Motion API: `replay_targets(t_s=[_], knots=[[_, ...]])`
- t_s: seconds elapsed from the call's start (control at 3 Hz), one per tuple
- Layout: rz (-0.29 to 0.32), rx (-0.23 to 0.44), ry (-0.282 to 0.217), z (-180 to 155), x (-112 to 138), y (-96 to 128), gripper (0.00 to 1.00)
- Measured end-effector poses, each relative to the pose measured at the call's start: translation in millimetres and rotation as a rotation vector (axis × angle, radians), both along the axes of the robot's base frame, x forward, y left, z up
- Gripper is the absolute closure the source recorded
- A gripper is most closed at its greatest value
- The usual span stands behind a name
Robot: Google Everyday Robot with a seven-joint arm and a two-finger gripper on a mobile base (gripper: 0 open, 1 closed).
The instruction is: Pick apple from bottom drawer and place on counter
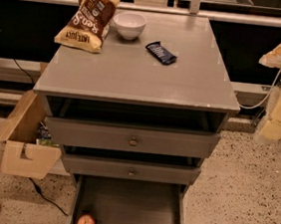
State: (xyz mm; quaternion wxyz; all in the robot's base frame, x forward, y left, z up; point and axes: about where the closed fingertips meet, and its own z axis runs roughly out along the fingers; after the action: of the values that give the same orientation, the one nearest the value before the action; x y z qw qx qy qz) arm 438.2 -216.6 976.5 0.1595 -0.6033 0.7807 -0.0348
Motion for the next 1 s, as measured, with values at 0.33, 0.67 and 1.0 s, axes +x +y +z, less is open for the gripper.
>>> replay_targets(t_s=[0.33, 0.67, 1.0], knots=[[0.0, 0.0, 0.0, -0.1, 0.0, 0.1, 0.0], [0.004, 0.08, 0.013, -33.4, 0.6, 16.9, 0.0], [0.019, 0.264, 0.077, -100.6, -9.9, 69.1, 0.0]])
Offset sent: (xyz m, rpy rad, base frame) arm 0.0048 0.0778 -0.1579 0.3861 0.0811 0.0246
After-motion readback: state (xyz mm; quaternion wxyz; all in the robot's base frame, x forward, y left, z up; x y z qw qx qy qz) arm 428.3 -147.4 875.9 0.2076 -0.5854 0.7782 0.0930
